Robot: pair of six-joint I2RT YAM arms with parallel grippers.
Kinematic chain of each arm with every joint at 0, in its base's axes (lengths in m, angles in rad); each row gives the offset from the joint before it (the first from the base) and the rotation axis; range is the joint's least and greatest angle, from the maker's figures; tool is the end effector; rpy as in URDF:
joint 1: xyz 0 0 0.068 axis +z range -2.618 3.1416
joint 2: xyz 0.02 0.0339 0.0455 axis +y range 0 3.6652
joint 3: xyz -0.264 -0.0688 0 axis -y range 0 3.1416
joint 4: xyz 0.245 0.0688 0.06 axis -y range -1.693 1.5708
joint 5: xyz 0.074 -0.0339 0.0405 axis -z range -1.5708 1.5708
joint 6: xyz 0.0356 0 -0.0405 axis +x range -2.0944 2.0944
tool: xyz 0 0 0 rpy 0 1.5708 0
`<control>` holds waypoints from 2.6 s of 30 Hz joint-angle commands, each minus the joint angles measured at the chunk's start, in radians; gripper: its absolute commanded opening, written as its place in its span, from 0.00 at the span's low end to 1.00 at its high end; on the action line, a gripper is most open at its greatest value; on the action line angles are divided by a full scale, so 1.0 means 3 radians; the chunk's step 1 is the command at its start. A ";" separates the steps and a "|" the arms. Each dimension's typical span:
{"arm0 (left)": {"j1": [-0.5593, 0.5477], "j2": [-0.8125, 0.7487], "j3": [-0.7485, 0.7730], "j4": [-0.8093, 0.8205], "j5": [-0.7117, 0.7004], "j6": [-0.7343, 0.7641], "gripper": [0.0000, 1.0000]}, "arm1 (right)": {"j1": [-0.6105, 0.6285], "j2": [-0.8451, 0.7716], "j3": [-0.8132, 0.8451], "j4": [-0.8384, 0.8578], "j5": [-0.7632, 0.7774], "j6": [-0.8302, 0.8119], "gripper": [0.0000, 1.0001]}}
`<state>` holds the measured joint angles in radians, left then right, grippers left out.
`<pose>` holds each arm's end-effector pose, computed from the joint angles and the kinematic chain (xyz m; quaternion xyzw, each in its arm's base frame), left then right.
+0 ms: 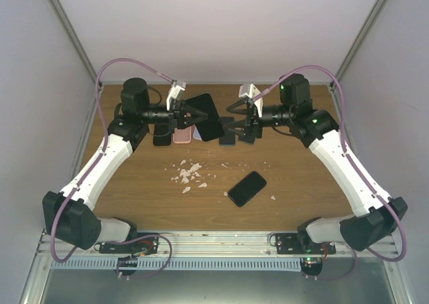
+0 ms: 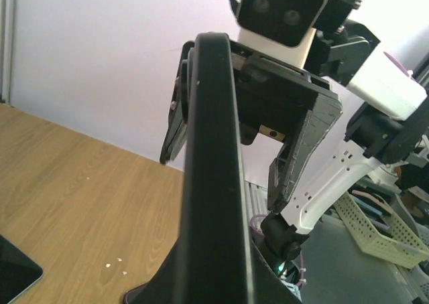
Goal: Take the phone out of the phone case
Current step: Place the phone at the center of the board.
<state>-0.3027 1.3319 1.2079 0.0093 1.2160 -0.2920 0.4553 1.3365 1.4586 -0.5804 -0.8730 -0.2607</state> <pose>0.2706 -0.1195 0.3894 0.3834 0.6107 -0.5677 0.3973 0.2408 0.1483 0.4168 -0.4787 0.6426 0.4038 0.4414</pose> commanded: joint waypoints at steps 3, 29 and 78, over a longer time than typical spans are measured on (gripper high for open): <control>-0.0156 -0.0004 0.0219 -0.0192 0.0017 0.0491 0.00 | -0.0040 0.0047 -0.0049 -0.0043 -0.0489 0.0256 0.64; -0.0468 0.0207 0.0513 -0.0734 -0.0412 0.1034 0.00 | 0.0009 0.0191 -0.0035 -0.0096 -0.0341 0.0306 0.03; 0.0203 -0.0116 0.0116 -0.0504 -0.1068 0.0625 0.99 | -0.2288 0.2212 0.0082 -0.0963 -0.0306 0.0222 0.01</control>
<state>-0.2523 1.3285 1.2587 -0.1894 0.9306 -0.1051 -0.2272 1.9499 1.4151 -0.8406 -0.9234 -0.1871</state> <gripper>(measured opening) 0.990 0.072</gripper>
